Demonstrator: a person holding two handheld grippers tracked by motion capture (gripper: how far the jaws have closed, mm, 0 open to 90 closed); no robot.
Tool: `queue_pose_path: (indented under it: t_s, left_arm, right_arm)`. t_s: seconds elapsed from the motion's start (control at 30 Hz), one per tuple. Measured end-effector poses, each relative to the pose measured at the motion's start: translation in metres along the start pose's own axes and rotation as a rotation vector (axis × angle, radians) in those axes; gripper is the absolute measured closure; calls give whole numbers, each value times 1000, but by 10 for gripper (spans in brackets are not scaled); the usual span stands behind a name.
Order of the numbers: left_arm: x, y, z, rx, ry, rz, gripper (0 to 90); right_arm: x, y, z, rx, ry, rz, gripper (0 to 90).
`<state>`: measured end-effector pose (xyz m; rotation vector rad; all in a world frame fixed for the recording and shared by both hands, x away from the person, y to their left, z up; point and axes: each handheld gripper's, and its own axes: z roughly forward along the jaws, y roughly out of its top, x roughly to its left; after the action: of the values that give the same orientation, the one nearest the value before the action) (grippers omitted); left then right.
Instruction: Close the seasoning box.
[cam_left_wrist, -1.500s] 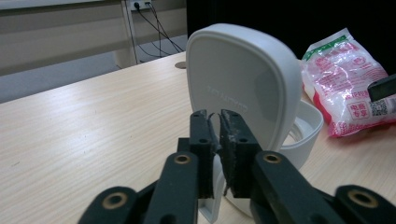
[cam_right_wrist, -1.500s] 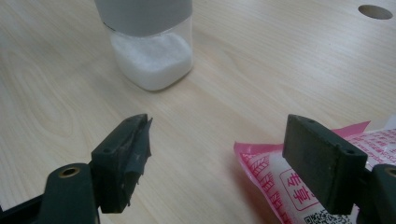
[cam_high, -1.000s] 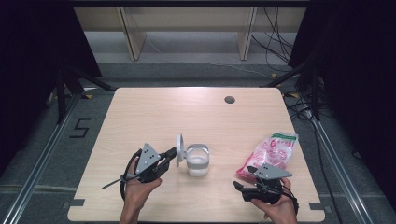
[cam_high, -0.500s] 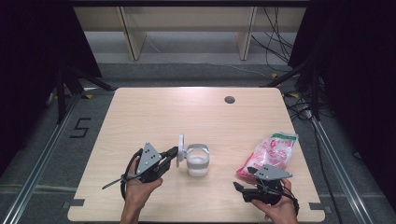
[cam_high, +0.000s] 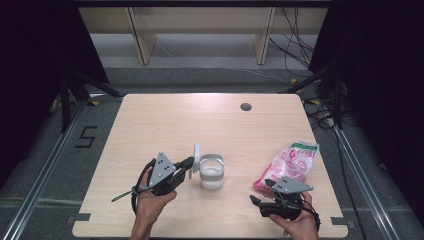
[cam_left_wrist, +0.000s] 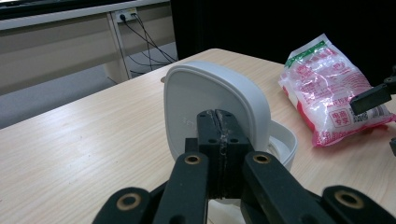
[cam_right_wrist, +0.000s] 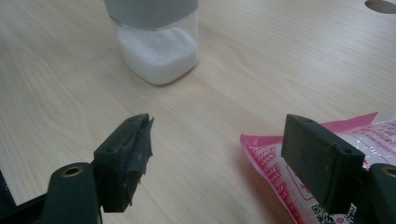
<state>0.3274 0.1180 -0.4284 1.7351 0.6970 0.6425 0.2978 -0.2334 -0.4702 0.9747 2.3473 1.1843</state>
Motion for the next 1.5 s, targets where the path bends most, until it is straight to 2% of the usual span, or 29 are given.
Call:
queue_pose_path:
  t_s: [0.03, 0.07, 0.13, 0.37, 0.4, 0.43, 0.6, 0.87, 0.9, 0.93, 1.03, 1.1, 1.17, 1.37, 1.4, 1.5]
  left_arm:
    - [-1, 1, 0, 10, 5, 4, 890]
    - [-2, 1, 0, 7, 2, 3, 889]
    - [-2, 1, 1, 8, 1, 4, 889]
    - [-5, 4, 4, 8, -7, 12, 889]
    - [-7, 4, 4, 4, -10, 13, 889]
    - [-8, 5, 5, 4, -15, 16, 890]
    - [-16, 6, 10, 13, -37, 22, 889]
    - [-17, 6, 10, 11, -61, 11, 853]
    - [-17, 6, 10, 8, -65, 8, 838]
    - [-17, 5, 9, -9, -93, -22, 815]
    - [-16, 5, 9, -17, -106, -28, 771]
    - [-15, 5, 7, -28, -112, -49, 731]
    - [-14, 5, 6, -30, -110, -49, 693]
    - [-17, 2, 1, -21, -128, -45, 585]
    - [-18, 0, -2, -30, -137, -64, 527]
    - [-19, -2, -3, -46, -158, -87, 459]
  right_arm:
    - [1, 0, -1, -7, -14, 5, 251]
    - [1, 0, -1, -14, -21, -11, 251]
    - [1, -1, -1, -3, -7, 6, 251]
    - [2, -1, -1, -8, -21, -4, 251]
    - [3, -1, -2, 0, -23, 18, 251]
    - [3, -1, -2, -1, -24, 18, 251]
    - [3, -1, 0, 0, -2, -4, 251]
    - [3, -1, -1, -2, -2, -2, 251]
    - [4, -1, -1, 5, -8, 6, 251]
    - [4, -1, -1, 5, -8, 6, 251]
    - [4, -1, -1, 0, 2, -6, 251]
    - [4, -1, -1, -3, 2, -5, 251]
    - [4, -1, -1, -14, -15, -16, 251]
    - [4, -1, -1, -12, -13, -15, 251]
    - [5, -1, -1, -6, -4, -1, 251]
    - [5, -1, -1, -7, -1, -8, 251]
